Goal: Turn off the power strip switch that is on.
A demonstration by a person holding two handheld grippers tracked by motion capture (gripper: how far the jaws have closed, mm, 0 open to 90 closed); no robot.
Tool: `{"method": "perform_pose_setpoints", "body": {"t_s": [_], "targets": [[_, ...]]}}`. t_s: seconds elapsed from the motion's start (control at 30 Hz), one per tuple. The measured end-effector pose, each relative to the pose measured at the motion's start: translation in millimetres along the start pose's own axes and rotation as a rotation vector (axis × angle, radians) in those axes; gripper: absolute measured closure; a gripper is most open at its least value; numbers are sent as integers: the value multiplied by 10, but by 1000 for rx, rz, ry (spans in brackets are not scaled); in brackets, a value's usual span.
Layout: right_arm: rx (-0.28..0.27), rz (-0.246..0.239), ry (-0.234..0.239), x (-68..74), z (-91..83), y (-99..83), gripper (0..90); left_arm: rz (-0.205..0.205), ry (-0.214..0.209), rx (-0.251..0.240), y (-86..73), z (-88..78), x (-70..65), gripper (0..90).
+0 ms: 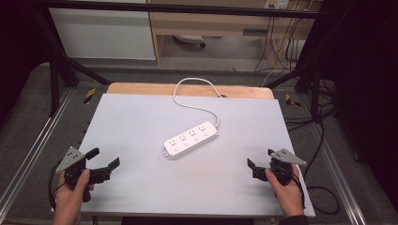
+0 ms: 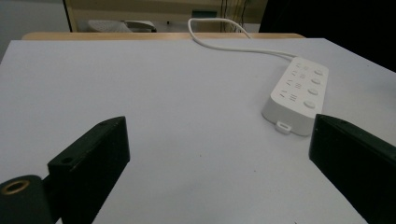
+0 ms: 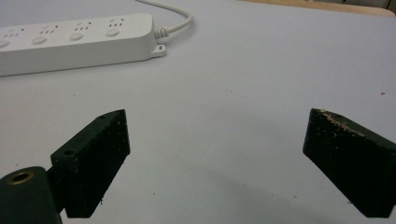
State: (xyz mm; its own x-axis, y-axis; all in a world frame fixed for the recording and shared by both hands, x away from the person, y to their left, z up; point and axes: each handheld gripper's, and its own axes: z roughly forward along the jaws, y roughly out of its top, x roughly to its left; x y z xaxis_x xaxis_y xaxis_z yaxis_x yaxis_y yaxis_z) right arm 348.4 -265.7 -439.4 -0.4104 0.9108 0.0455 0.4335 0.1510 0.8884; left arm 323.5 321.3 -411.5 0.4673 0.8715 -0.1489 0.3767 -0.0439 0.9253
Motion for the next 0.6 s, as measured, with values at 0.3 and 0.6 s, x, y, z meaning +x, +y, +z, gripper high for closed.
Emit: {"method": "perform_pose_setpoints", "body": {"t_s": [0.3,0.6], "targets": [[8,21,-12,-14,-1,10,59,13,-8,18,-3,26,-26,49],[24,31,11,-7,3,17,45,13,-29,32,-10,71,-50,48]]}}
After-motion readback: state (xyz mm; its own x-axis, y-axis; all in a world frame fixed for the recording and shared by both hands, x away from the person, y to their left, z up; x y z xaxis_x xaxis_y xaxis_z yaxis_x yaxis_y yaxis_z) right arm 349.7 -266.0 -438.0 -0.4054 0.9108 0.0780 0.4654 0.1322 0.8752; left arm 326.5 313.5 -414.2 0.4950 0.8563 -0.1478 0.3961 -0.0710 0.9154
